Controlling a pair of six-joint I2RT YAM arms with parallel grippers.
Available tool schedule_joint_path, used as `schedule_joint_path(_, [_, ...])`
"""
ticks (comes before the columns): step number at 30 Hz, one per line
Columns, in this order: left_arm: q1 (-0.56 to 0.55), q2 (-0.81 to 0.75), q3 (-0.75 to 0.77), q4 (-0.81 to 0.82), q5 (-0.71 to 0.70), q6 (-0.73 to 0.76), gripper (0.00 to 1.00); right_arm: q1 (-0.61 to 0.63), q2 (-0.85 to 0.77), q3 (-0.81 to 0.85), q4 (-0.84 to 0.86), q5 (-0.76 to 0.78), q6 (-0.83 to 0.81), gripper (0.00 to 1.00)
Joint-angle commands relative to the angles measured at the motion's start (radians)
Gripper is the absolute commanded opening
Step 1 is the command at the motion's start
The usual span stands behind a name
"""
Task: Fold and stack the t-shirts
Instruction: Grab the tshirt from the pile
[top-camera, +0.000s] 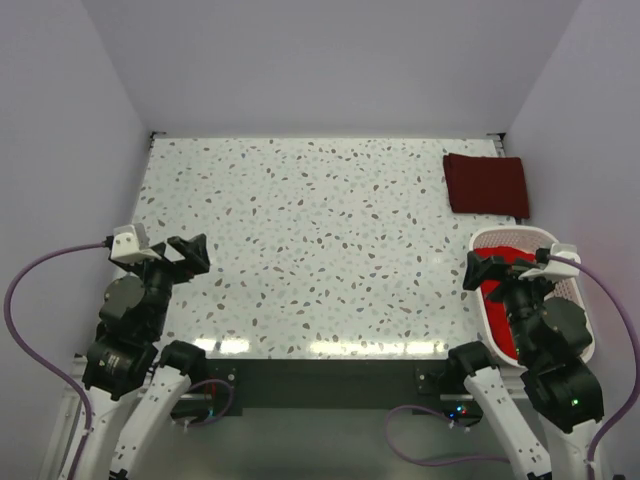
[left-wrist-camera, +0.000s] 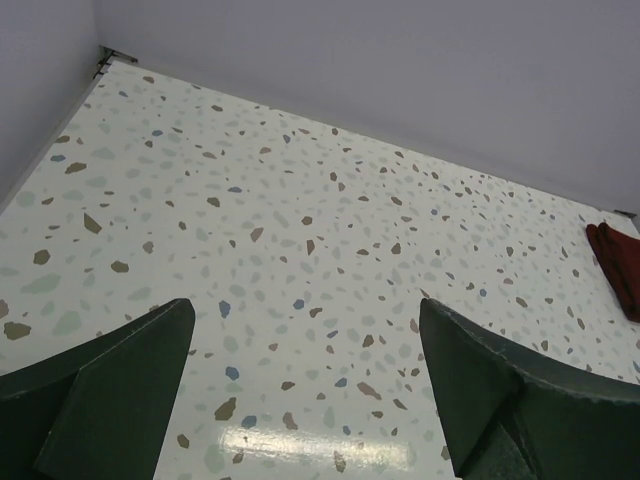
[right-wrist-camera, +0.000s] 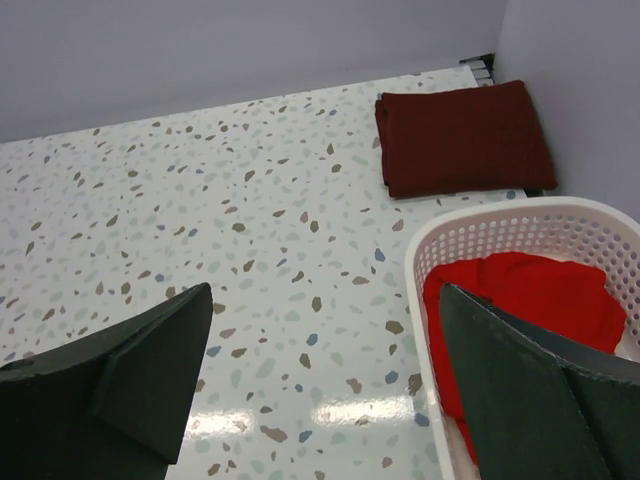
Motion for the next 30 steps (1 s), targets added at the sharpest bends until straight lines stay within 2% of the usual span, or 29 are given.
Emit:
schedule_joint_path(1, [-0.003,-0.003,-0.018,0.068,-0.015,-0.015,1.0,0.003,0.014,-0.003,0.046,-0.002,-0.006,0.99])
schedule_joint_path(7, [-0.003,-0.002,-0.067,0.108,-0.004,0.014,1.0,0.003,0.074,-0.025,0.089,-0.001,0.061,0.99])
schedule_joint_path(10, [-0.003,-0.026,-0.105,0.117,0.005,0.015,1.0,0.003,0.166,-0.013,0.12,-0.037,0.069,0.99])
schedule_joint_path(13, [-0.003,-0.066,-0.151,0.134,0.016,0.001,1.0,0.003,0.316,0.02,0.143,-0.091,0.106,0.99])
schedule_joint_path(14, [-0.003,-0.077,-0.154,0.14,0.028,0.001,1.0,0.003,0.41,0.029,0.134,-0.096,0.123,0.99])
schedule_joint_path(21, [-0.003,-0.083,-0.153,0.135,0.031,0.034,1.0,0.001,0.744,0.124,0.142,0.106,0.23,0.99])
schedule_joint_path(22, [-0.003,-0.089,-0.156,0.14,0.048,0.034,1.0,-0.011,0.767,0.135,0.147,0.19,0.239,0.99])
schedule_joint_path(23, [-0.003,-0.092,-0.162,0.151,0.057,0.034,1.0,-0.028,0.789,0.144,0.147,0.211,0.252,0.99])
schedule_joint_path(26, [-0.015,-0.104,-0.162,0.151,0.067,0.034,1.0,-0.175,0.878,0.191,0.11,0.171,0.298,0.99])
schedule_joint_path(30, [-0.024,-0.124,-0.164,0.146,0.05,0.034,1.0,-0.333,0.941,0.187,0.13,0.217,0.318,0.99])
